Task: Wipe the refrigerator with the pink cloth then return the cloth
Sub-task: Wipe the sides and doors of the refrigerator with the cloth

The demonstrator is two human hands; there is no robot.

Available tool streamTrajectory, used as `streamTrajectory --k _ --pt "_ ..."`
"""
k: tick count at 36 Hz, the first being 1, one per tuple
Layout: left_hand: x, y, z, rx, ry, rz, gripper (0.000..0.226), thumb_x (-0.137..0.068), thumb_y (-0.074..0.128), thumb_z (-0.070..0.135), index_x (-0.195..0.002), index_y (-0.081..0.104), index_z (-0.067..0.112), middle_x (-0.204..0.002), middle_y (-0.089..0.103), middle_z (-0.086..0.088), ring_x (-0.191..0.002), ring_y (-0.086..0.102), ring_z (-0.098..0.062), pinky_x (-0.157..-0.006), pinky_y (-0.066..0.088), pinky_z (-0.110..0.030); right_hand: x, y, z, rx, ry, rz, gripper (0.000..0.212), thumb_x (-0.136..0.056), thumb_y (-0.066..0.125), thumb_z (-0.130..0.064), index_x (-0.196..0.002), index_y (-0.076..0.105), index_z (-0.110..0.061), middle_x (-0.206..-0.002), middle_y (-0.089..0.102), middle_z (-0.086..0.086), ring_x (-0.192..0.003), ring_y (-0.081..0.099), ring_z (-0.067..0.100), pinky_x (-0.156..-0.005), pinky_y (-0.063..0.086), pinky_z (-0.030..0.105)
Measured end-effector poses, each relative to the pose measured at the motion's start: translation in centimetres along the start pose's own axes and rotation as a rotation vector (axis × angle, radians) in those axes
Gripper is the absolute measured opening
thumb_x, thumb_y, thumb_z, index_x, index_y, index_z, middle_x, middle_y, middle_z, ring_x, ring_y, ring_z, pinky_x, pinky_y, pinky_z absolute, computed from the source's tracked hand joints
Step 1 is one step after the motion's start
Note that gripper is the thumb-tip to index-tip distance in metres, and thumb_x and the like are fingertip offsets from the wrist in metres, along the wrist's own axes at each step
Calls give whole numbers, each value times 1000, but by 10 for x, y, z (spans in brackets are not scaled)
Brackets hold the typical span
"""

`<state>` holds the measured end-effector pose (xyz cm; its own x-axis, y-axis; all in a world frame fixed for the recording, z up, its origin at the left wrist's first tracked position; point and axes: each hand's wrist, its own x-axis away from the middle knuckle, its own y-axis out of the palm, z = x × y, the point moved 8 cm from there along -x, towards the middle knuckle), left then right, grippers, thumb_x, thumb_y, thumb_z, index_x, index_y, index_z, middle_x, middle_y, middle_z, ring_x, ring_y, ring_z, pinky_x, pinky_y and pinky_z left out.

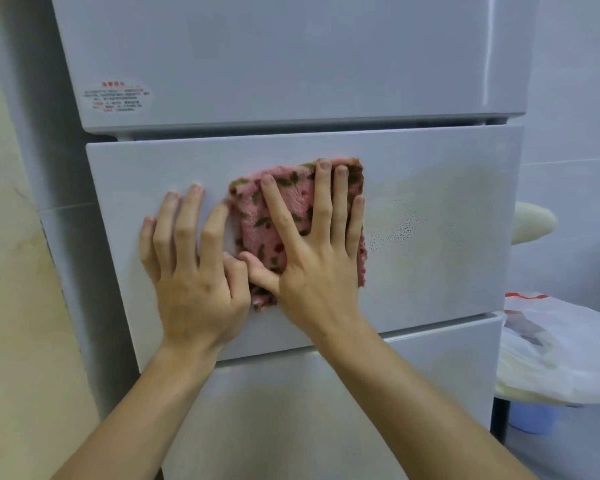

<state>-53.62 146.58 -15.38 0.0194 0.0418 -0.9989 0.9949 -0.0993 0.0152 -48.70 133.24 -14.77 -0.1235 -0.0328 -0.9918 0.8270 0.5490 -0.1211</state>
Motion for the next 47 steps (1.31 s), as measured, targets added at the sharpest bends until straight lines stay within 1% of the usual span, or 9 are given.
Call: streamTrajectory --k 5,9,19,23,28,33,39,42,47 --pt "-2 -1 -1 -3 -19 22 57 -87 53 8 -143 56 2 -159 47 -19 -151 34 -37 -129 18 -53 -16 -2 -6 0 -28 50 71 -99 47 -71 -159 43 -34 -169 24 26 -160 16 42 -128 15 61" --pt "-2 -2 -1 3 -17 44 59 -84 53 4 -143 56 3 -158 48 -19 -151 36 -36 -129 19 -53 -14 -4 -7 -30 -11 115 58 -103 55 -54 -156 49 -32 -168 29 24 -159 21 41 -128 18 59" --pt "5 -1 -3 48 -12 17 61 -87 55 3 -148 52 2 -162 43 -19 -154 32 -37 -130 17 -55 19 -2 1 -122 26 109 50 -110 51 -21 -159 44 -16 -170 29 16 -161 21 31 -131 19 49" --pt "12 2 -1 35 -1 -7 64 -89 55 6 -152 48 1 -164 39 -20 -156 29 -39 -130 16 -57 63 3 9 -102 27 50 51 -112 41 -26 -161 40 -13 -172 21 13 -161 21 30 -131 18 50" --pt "21 10 11 2 40 -44 62 -92 54 12 -152 49 2 -165 38 -20 -156 28 -38 -126 16 -69 89 6 19 -100 7 13 53 -110 42 -27 -161 38 -14 -172 18 12 -162 18 28 -131 16 49" --pt "19 15 16 -6 0 -44 64 -92 55 15 -155 47 4 -167 36 -17 -157 23 -38 -126 12 -68 68 4 21 -78 -12 27 57 -109 43 -30 -162 32 -13 -171 18 16 -163 6 24 -132 11 47" --pt "5 19 24 -21 49 -79 63 -96 52 19 -158 44 10 -169 33 -15 -158 23 -38 -126 14 -68 -13 -12 36 -38 8 164 57 -110 38 -35 -161 29 -12 -167 31 24 -159 24 37 -131 15 50" --pt "-5 20 25 -34 39 -70 62 -96 53 19 -158 46 11 -168 35 -14 -157 26 -38 -126 15 -67 -29 -15 39 -45 10 184 56 -111 40 -35 -161 35 -10 -168 31 23 -159 24 37 -132 15 50" --pt "-5 25 37 -25 16 -75 66 -96 51 20 -160 41 8 -170 31 -14 -158 22 -39 -127 11 -67 -16 -14 41 -57 10 164 57 -111 34 -33 -162 22 -10 -169 28 22 -160 22 37 -132 14 49"
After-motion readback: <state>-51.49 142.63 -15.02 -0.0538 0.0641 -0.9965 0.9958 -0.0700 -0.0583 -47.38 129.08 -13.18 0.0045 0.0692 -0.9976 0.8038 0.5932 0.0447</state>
